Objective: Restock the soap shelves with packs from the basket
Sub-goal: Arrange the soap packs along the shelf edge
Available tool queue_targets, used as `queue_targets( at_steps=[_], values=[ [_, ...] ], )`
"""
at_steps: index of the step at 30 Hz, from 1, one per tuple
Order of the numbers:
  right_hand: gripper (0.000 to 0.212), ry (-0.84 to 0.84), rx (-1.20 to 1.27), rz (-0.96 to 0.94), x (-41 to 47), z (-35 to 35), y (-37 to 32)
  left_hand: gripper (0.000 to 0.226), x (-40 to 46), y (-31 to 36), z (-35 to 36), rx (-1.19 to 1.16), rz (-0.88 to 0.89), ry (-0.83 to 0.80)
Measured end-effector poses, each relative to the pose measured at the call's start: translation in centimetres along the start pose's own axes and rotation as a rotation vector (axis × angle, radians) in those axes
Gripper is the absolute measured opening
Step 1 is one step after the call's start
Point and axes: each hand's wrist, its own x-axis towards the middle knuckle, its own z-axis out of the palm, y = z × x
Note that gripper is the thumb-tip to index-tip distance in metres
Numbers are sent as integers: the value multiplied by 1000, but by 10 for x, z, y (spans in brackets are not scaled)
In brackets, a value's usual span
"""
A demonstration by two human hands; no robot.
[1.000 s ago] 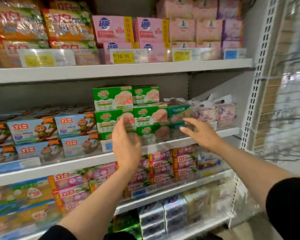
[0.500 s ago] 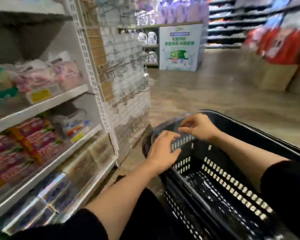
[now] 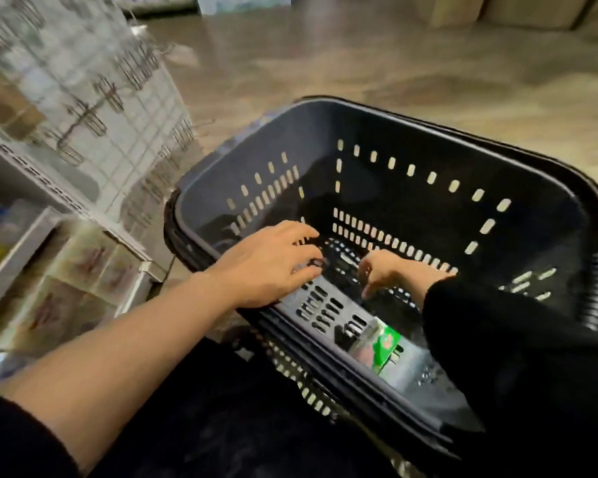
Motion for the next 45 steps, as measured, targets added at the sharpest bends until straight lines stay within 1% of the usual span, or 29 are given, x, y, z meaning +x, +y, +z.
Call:
queue_targets(
  at_steps=[1,2,4,5,7,9,12,13,14,15,17,19,21,23,26,30,32,33,36,38,39,41,42,44,45],
  values=[
    [52,-57,-26,5,3,12,3,50,-1,0,0,-8,-11,-9],
    [65,-118,-75,-6,5,27,8,52,-3,-1,1,-21,-22,-17],
    [90,-235,-248,-58,9,62,21,65,-11,-2,4,-51,-38,2],
    [95,-268,-344,-93,11,79,28,67,-16,-3,6,-71,-40,25],
    [94,-293,-466,-152,10,103,40,61,-26,-4,12,-119,-65,67],
    [86,-295,-546,-190,9,120,43,59,-34,-4,14,-139,-136,69],
    [52,-195,-601,-212,13,133,39,57,-37,-2,16,-132,-184,96],
    [45,-180,-615,-206,14,133,41,56,-36,-1,15,-134,-191,104],
    [43,-179,-632,-208,15,131,43,53,-34,-1,14,-132,-201,110],
    [47,-191,-642,-208,14,128,46,51,-32,0,14,-132,-208,113],
    [60,-205,-642,-200,11,122,53,50,-30,4,13,-138,-210,123],
    [66,-214,-653,-208,7,117,58,50,-29,8,14,-144,-211,138],
    [61,-222,-674,-246,6,116,61,48,-29,12,15,-151,-211,160],
    [54,-174,-644,-286,5,114,62,44,-30,15,16,-151,-205,178],
    [55,-26,-489,-276,4,105,61,44,-33,16,18,-153,-209,194],
    [63,234,-90,-181,9,79,43,45,-30,18,15,-151,-249,184],
    [72,376,66,-180,11,62,26,38,-26,21,14,-145,-274,213],
    [72,448,132,-187,12,52,15,34,-23,24,13,-145,-297,255],
    [60,638,363,-183,4,14,-24,28,-21,30,12,-191,-416,440],
    [55,725,550,-215,-8,-13,-48,23,-24,30,14,-207,-508,532],
    [55,756,635,-239,-15,-26,-61,22,-26,28,15,-211,-553,545],
    [56,805,761,-290,-32,-53,-87,28,-32,24,13,-181,-608,524],
    [56,819,826,-328,-42,-65,-101,33,-35,18,12,-148,-626,462],
    [55,772,994,-442,-62,-89,-133,41,-47,5,7,-120,-667,304],
    [54,712,1078,-510,-72,-99,-151,42,-56,-2,3,-118,-672,273]
  ],
)
